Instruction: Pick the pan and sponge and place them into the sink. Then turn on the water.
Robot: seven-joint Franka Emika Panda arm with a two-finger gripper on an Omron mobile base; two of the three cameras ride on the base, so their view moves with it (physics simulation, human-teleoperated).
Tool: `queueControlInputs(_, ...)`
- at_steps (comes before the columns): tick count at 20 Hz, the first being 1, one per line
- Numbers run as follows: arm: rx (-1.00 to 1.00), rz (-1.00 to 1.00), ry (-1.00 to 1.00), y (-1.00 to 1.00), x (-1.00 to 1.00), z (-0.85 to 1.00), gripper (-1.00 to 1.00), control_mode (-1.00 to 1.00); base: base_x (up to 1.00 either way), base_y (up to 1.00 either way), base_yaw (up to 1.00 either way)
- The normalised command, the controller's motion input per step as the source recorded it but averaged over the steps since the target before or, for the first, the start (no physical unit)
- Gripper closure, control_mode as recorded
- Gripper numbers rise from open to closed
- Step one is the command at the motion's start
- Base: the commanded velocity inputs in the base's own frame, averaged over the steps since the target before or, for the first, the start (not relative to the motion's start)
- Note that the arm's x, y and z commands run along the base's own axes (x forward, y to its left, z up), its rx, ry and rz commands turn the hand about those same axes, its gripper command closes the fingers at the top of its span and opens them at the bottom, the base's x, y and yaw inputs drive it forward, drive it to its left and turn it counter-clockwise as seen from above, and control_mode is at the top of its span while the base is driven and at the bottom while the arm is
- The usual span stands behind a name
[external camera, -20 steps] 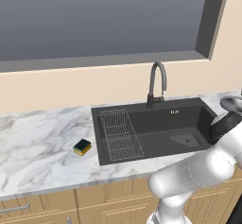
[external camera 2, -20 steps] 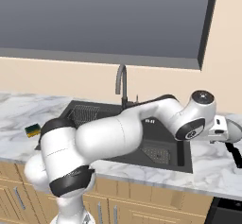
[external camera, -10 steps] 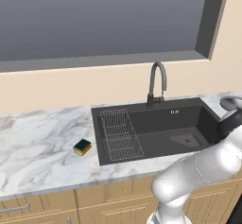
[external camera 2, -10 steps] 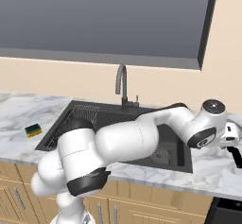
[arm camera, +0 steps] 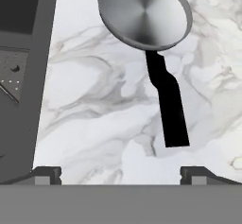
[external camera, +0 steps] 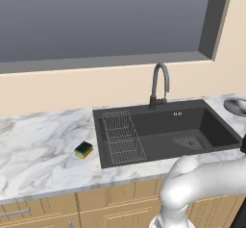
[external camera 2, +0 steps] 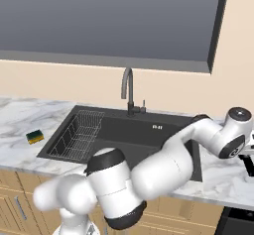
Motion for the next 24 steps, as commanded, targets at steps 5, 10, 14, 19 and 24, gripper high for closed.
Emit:
queueControlInputs(5, 0.00, 0.00, 0.06, -0.26, 0.25, -0.32, -1.00, -1.00, 0.00, 0.00, 0.00)
queueControlInputs(10, 0.00, 0.00, 0.06, -0.21, 0.22, -0.32, -1.00, -1.00, 0.00, 0.00, 0.00)
queueControlInputs(14, 0.00, 0.00, 0.04, -0.26, 0.20, -0.27, -1.00, -1.00, 0.00, 0.00, 0.00)
queueControlInputs(19, 0.00, 0.00, 0.00, -0.31, 0.10, -0.34, -1.00, -1.00, 0.00, 0.00, 0.00)
queueControlInputs(24, 0.00, 0.00, 0.00, -0.29, 0.06, -0.43, -1.00, -1.00, 0.00, 0.00, 0.00)
